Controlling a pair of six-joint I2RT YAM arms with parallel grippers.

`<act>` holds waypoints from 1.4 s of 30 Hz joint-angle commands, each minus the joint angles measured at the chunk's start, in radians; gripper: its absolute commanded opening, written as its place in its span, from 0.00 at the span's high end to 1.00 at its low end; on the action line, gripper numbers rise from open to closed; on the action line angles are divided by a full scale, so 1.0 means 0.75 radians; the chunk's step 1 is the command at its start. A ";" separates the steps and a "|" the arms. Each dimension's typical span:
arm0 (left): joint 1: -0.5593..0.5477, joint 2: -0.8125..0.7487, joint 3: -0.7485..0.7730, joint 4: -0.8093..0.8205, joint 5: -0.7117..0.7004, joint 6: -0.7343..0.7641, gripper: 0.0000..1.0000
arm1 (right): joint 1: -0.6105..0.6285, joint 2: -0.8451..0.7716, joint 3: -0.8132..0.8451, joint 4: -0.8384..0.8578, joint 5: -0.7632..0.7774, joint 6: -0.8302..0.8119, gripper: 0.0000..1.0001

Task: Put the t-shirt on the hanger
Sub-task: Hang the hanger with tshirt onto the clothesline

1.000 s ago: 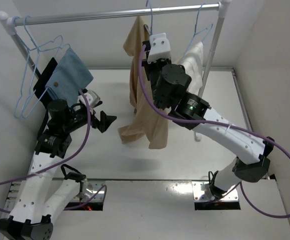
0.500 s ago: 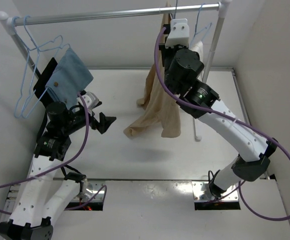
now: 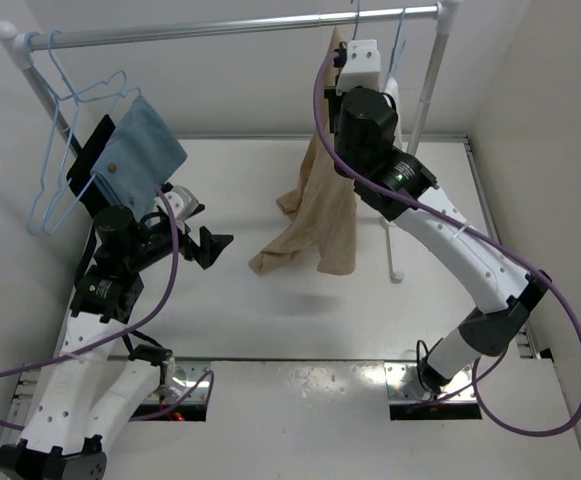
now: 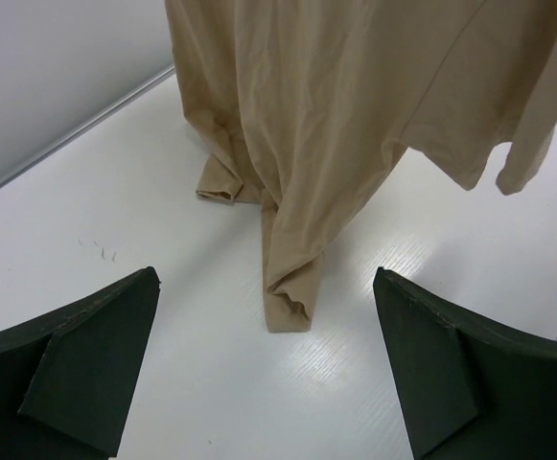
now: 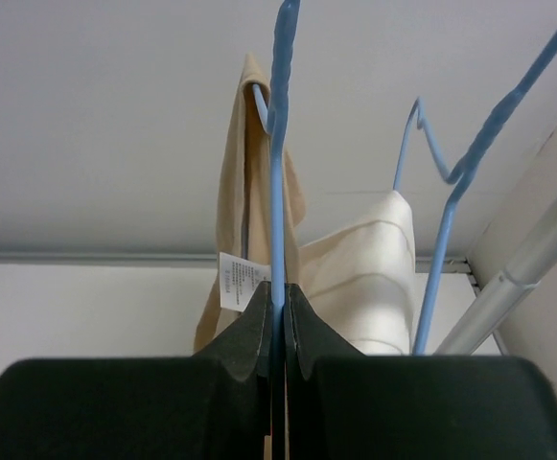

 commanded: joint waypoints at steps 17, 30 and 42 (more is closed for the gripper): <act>0.012 -0.022 -0.009 0.068 0.013 -0.032 0.00 | -0.012 -0.176 -0.200 0.005 -0.158 0.199 0.59; 0.012 -0.022 -0.023 0.068 0.013 -0.032 0.00 | 0.000 -0.360 -0.268 -0.092 -0.399 0.172 0.33; 0.025 -0.035 -0.176 0.107 -0.155 -0.046 0.00 | 0.000 -0.799 -0.619 -0.014 -0.999 0.117 0.17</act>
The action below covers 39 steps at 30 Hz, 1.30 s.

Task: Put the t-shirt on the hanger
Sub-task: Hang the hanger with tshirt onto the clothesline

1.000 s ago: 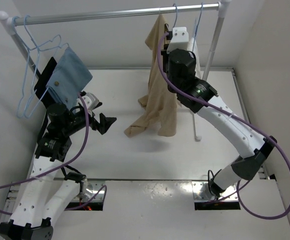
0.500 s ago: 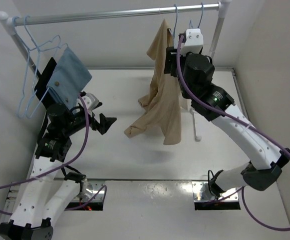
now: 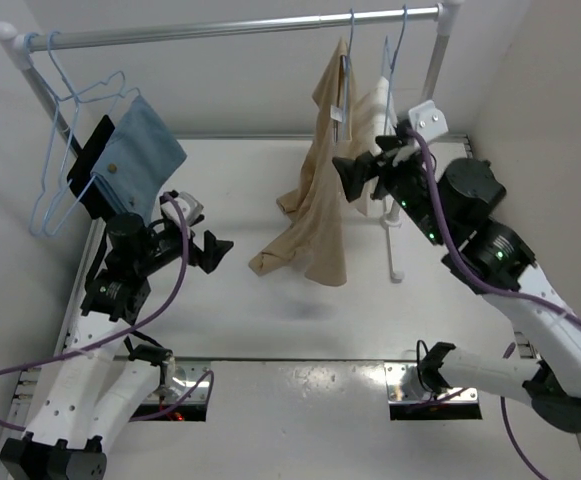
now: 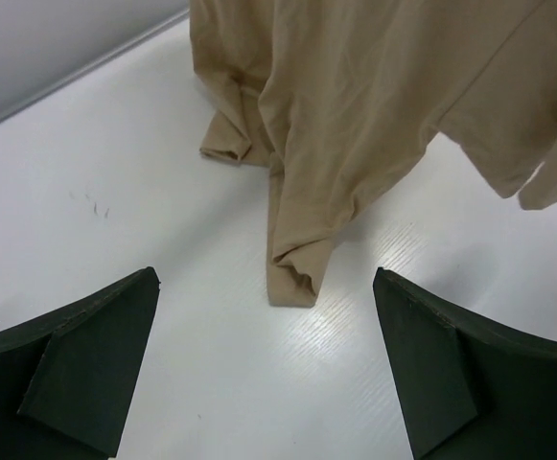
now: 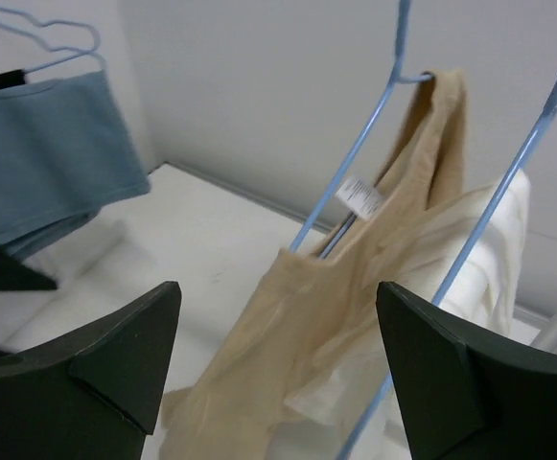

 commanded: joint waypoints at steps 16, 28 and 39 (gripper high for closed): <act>0.048 -0.075 -0.322 0.090 -0.558 0.072 0.00 | -0.008 -0.635 -0.487 -0.240 0.439 0.468 0.16; 0.074 -0.046 -0.392 0.157 -0.667 0.074 0.00 | -0.008 -0.745 -0.923 -0.814 0.918 1.416 0.12; 0.127 -0.059 -0.404 0.157 -0.652 0.062 0.00 | -0.008 -0.729 -1.152 -0.721 0.931 1.599 0.01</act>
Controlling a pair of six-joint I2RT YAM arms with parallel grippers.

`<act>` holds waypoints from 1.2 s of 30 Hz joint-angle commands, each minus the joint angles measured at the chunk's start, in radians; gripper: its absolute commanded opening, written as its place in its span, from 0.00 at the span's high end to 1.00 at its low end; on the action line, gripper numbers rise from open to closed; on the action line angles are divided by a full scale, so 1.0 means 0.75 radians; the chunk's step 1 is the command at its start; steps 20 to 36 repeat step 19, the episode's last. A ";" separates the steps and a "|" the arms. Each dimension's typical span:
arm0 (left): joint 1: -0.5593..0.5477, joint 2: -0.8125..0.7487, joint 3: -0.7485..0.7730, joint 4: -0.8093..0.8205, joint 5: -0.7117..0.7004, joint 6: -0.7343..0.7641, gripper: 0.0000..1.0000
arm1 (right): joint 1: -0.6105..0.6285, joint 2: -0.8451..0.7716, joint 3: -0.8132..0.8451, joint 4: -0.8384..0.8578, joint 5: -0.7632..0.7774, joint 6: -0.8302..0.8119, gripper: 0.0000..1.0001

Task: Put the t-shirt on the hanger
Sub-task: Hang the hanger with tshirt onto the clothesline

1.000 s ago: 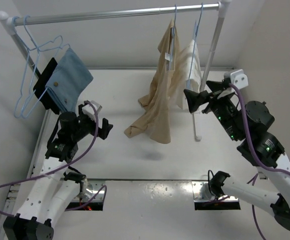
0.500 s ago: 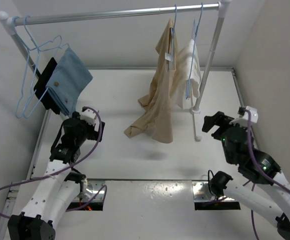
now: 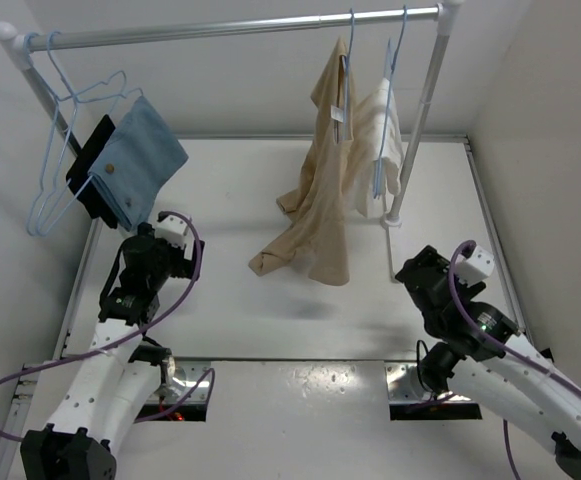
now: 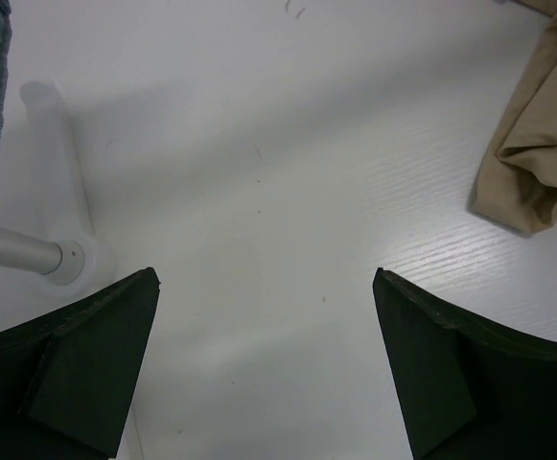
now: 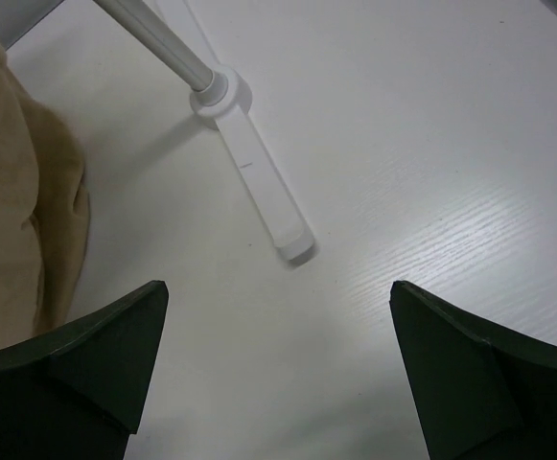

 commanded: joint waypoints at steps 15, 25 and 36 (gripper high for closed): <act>0.034 -0.001 -0.010 0.052 0.004 -0.017 0.00 | -0.004 -0.020 0.042 0.016 0.116 0.104 0.01; 0.034 -0.001 -0.010 0.052 0.016 -0.017 0.00 | -0.004 -0.020 0.042 -0.011 0.128 0.104 0.01; 0.034 -0.001 -0.010 0.052 0.016 -0.017 0.00 | -0.004 -0.020 0.042 -0.011 0.128 0.104 0.01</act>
